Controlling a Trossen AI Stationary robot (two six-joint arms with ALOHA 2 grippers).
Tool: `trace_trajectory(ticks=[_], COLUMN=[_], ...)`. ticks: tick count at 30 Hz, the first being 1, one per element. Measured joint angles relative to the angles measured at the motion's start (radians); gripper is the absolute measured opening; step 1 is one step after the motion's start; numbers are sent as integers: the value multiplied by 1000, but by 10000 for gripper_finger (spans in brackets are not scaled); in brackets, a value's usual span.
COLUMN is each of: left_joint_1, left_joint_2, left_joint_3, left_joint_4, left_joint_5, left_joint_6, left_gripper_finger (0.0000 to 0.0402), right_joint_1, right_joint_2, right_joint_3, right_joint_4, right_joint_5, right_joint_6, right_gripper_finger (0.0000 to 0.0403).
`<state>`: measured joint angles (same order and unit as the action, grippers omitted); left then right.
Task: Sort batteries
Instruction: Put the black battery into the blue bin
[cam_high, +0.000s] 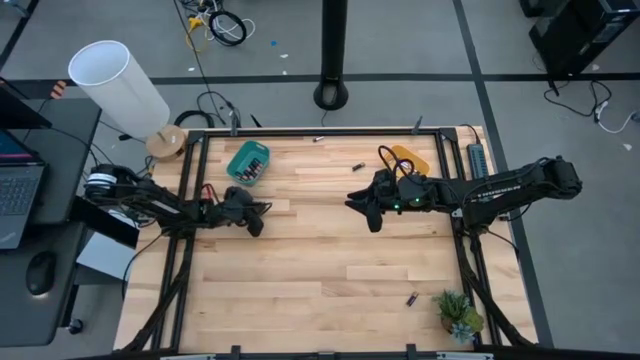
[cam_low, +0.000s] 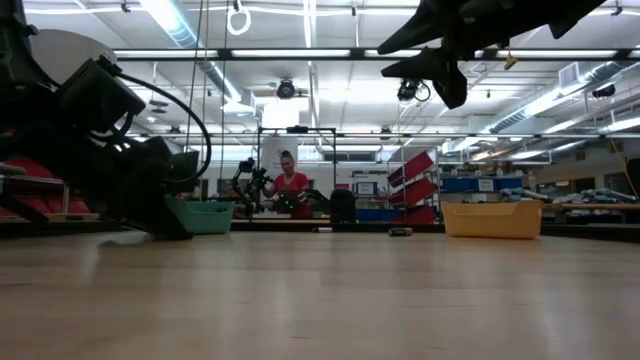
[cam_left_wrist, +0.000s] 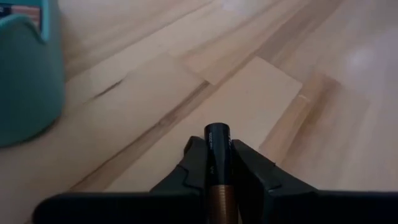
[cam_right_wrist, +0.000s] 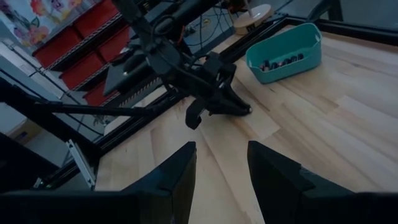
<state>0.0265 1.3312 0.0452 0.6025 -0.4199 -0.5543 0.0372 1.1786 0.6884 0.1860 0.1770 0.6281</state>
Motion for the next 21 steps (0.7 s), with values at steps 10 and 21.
trace_trajectory(ticks=[10, 21], left_joint_1=[-2, 35], left_joint_2=[3, -5], left_joint_3=[41, 130], left_joint_4=[59, 61], left_joint_5=[68, -123], left_joint_6=[-3, -64], left_gripper_finger=[54, 54], right_joint_1=[0, 0], right_joint_2=[0, 0], right_joint_3=[0, 0], right_joint_4=[0, -1], right_joint_5=[-29, -48], right_joint_6=[-2, 4], right_gripper_finger=[154, 154])
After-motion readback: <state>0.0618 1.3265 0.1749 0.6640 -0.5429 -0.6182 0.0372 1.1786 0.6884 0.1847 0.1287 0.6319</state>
